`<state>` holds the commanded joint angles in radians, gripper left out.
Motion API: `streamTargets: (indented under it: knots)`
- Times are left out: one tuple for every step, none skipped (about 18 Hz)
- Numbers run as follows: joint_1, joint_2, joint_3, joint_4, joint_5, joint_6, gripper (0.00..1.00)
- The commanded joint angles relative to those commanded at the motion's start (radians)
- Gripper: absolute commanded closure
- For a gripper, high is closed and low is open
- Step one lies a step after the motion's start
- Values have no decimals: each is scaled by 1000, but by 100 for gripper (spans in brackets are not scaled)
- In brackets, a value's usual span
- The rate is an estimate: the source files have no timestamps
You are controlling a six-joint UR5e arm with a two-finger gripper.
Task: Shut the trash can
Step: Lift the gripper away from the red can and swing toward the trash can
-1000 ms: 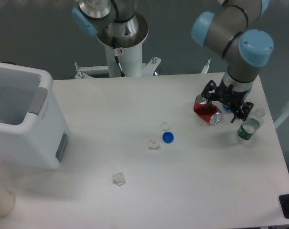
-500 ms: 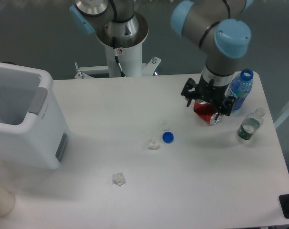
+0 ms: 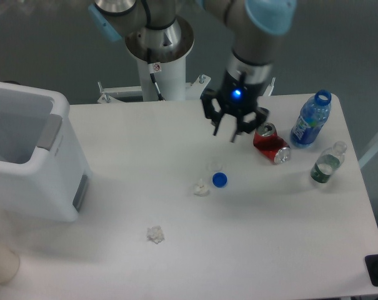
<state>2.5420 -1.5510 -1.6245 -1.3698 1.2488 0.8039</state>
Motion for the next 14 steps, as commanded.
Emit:
streamTargets:
  knots:
    - [-23, 14, 0, -11, -8, -12, 100]
    - [-44, 31, 0, -20, -11, -32, 100]
    - [-61, 44, 0, -25, -12, -54, 100]
    - [-81, 54, 0, -25, -18, -78, 100]
    - [-101, 64, 2, -23, -28, -100, 100]
    - [-114, 72, 3, -22, -38, -121, 100]
    - [-124, 81, 5, -22, -49, -138, 100]
    - [-140, 91, 6, -20, -63, -153, 100]
    - [-153, 101, 8, -19, -74, -172, 100]
    - [-166, 107, 14, -18, -86, -198, 100]
    - [-181, 115, 14, -17, -100, -221, 100]
    - [-202, 117, 14, -14, -118, -230, 100]
    - [-213, 118, 15, -14, -133, -241, 100]
    - [-224, 123, 18, -14, -146, -261, 100]
